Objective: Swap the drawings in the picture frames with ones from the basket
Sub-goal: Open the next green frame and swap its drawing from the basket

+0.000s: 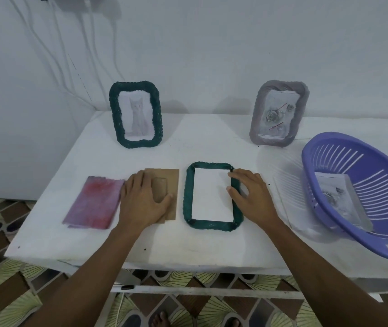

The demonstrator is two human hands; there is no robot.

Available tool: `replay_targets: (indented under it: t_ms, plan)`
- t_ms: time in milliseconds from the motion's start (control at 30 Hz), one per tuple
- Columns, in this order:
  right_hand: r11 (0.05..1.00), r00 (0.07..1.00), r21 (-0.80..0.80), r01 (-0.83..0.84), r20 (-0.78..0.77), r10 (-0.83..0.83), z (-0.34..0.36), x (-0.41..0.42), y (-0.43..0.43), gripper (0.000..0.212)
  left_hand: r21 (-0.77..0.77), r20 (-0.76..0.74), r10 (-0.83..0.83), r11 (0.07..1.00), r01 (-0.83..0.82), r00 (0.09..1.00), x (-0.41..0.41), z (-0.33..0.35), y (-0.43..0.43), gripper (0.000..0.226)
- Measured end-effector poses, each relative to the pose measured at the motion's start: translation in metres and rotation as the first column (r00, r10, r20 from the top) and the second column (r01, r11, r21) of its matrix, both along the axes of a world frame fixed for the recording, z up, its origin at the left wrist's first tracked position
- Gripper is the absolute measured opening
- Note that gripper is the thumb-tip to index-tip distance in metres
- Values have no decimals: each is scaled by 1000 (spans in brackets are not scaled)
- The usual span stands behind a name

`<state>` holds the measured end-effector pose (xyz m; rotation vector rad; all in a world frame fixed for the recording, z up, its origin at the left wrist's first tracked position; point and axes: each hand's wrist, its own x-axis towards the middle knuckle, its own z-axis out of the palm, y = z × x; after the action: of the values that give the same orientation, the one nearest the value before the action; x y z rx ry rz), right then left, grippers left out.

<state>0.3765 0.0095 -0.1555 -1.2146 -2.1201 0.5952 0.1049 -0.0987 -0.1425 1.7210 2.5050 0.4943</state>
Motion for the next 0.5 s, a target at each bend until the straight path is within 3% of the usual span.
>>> replay_targets:
  t_ms: [333, 500]
  plan:
    - [1000, 1000, -7, -3, -7, 3, 2, -1, -2, 33, 165, 263, 29, 983, -75, 964, 7, 3, -14, 67]
    - [998, 999, 45, 40, -18, -39, 4, -4, -4, 33, 248, 265, 23, 965, -91, 964, 9, 13, -12, 69]
